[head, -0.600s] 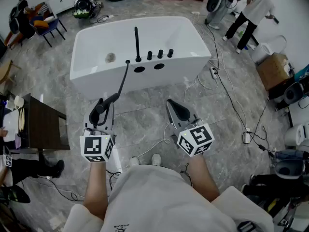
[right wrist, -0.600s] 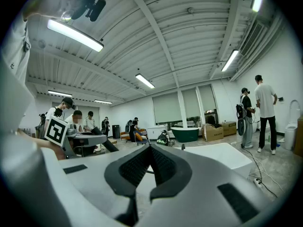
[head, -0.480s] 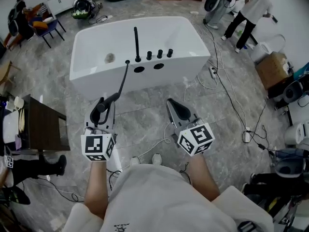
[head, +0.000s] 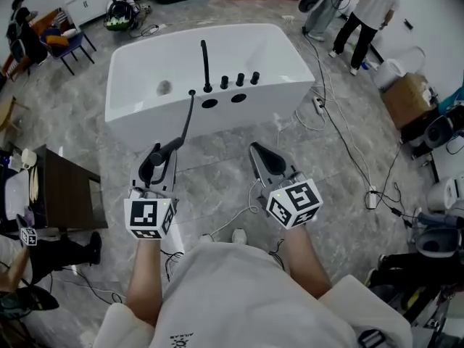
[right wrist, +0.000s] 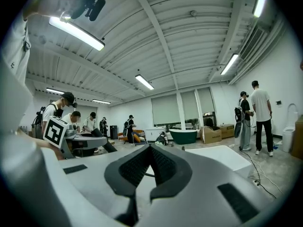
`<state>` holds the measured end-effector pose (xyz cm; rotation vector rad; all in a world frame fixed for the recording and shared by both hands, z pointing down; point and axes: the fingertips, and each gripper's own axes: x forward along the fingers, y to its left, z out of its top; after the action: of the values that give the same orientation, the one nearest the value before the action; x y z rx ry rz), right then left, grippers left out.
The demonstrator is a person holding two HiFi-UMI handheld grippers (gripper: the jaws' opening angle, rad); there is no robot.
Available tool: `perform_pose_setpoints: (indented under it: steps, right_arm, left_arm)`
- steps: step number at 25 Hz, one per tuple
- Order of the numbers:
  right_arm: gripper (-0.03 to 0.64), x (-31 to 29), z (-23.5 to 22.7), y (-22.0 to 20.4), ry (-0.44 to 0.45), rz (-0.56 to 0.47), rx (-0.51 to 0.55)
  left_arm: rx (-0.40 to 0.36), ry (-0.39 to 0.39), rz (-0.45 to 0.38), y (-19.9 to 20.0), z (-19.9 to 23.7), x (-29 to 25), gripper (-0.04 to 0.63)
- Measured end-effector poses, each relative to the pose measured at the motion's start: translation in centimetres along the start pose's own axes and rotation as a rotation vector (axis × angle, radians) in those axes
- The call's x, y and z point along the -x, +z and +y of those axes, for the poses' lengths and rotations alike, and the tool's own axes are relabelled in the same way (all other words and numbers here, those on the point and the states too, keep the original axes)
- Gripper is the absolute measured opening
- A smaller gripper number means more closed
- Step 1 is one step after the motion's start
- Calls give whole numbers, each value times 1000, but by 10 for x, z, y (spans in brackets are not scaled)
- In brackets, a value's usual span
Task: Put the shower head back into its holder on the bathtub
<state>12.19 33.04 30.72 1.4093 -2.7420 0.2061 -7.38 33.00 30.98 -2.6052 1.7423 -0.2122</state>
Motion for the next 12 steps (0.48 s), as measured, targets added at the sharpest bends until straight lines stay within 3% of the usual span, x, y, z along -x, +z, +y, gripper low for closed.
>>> perform_pose_setpoints:
  steps: [12]
  right_arm:
    - [17, -9, 21, 0, -17, -17, -25]
  left_arm:
    - [-2, -47, 2, -6, 10, 6, 146]
